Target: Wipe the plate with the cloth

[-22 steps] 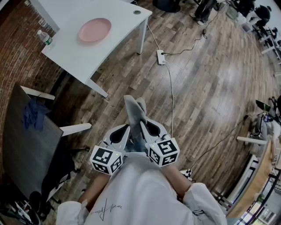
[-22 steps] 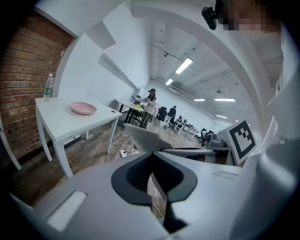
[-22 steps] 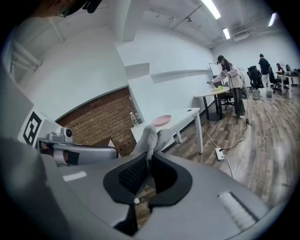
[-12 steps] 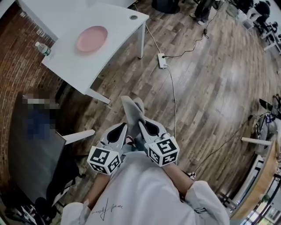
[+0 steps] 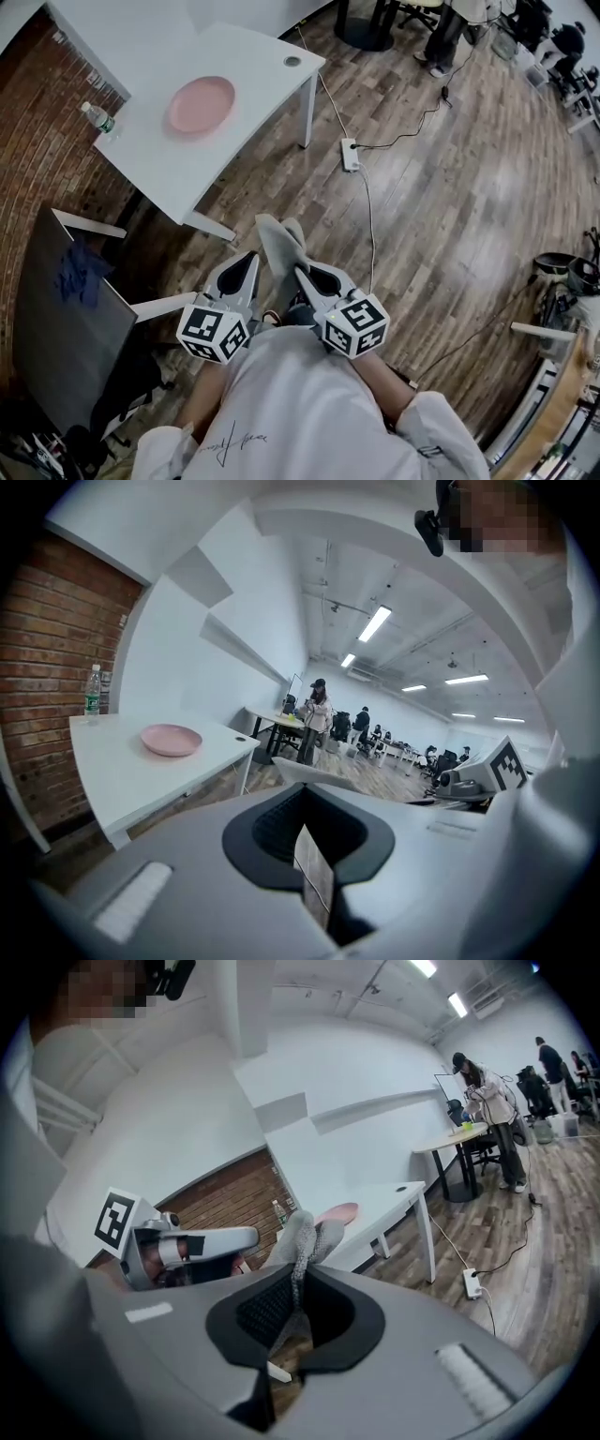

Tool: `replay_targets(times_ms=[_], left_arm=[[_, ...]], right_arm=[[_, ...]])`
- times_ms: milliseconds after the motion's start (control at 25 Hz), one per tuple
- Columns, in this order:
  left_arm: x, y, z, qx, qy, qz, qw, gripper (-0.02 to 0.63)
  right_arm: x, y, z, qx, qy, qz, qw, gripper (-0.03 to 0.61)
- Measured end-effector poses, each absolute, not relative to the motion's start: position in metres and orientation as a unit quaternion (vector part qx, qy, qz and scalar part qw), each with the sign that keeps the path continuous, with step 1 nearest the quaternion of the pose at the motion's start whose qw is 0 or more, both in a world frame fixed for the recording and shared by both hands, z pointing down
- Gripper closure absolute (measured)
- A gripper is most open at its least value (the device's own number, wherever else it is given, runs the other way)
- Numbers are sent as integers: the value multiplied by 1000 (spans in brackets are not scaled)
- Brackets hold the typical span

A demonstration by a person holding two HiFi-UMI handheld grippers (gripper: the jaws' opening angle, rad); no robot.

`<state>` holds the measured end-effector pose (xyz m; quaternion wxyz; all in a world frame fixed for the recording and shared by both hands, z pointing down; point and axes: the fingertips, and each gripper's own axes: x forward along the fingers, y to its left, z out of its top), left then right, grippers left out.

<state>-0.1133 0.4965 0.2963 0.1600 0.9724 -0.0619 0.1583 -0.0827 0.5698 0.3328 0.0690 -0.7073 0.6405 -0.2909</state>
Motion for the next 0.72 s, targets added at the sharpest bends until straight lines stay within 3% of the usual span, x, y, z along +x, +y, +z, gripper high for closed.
replay_targets(times_ms=[720], left_arm=[[-78, 454, 317, 958, -130, 172, 191, 594]], right_arm=[[-42, 514, 354, -637, 693, -335, 42, 555]])
